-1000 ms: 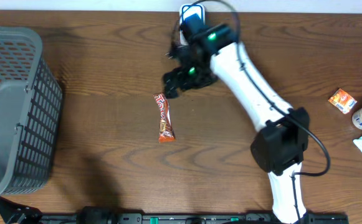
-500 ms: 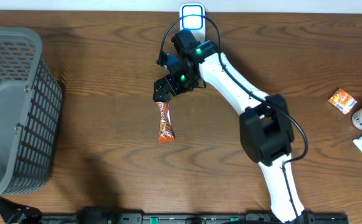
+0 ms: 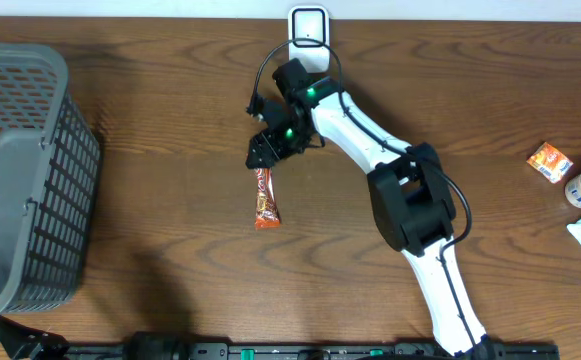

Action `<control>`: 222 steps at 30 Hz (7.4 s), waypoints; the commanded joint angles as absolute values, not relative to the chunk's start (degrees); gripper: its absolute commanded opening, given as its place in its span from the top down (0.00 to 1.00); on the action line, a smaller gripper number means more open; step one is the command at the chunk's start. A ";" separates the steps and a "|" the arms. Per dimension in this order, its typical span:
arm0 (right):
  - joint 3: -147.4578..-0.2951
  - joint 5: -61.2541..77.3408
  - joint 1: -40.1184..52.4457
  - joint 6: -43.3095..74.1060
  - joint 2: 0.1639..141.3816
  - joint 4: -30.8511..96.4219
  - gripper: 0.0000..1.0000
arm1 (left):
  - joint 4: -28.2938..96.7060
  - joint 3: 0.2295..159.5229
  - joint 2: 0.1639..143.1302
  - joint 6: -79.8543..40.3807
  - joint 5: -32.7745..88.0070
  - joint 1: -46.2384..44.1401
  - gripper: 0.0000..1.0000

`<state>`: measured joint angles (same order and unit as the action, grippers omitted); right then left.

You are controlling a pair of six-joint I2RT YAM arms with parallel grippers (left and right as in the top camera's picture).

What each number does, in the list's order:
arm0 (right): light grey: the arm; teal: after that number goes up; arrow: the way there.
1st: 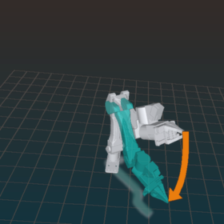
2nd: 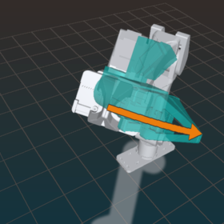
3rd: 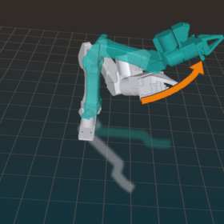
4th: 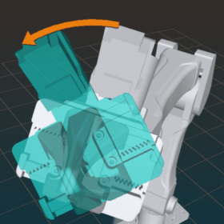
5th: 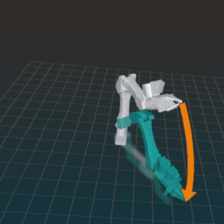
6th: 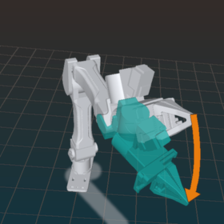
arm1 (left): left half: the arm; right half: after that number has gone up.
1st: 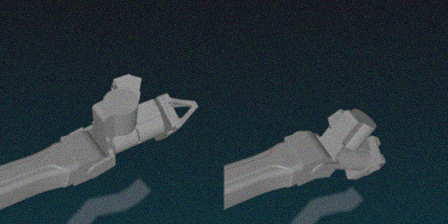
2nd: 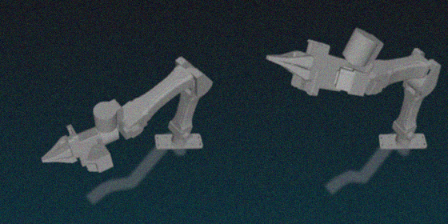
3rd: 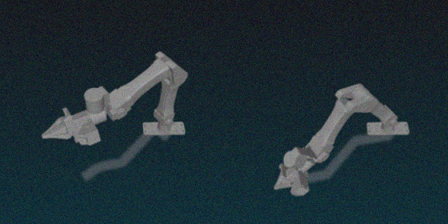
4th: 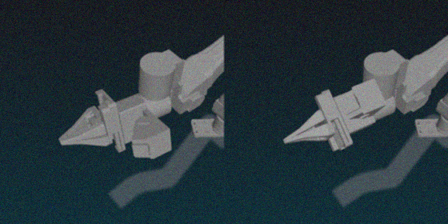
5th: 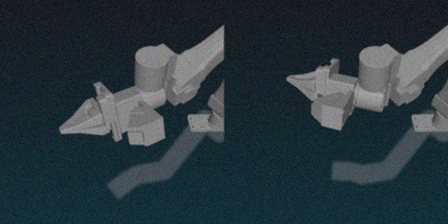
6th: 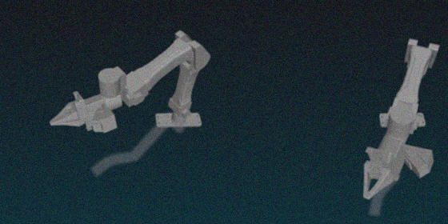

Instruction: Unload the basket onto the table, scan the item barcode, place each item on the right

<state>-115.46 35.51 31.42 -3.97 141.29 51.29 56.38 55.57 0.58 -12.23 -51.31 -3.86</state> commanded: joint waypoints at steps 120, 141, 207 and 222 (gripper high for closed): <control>-103.94 -50.37 54.22 35.62 134.89 79.37 0.99 | 55.90 55.18 0.14 -12.80 -51.42 -3.95 0.16; -97.69 -42.26 54.76 23.88 135.15 51.03 0.99 | 56.12 55.18 0.14 -12.80 -51.42 -3.92 0.17; -107.92 27.73 31.88 96.20 129.08 79.68 0.10 | 56.21 55.18 0.14 -12.80 -51.42 -3.92 0.17; -107.81 20.95 28.58 99.15 134.74 82.08 0.11 | 56.51 54.48 0.14 -12.80 -51.42 -3.92 0.17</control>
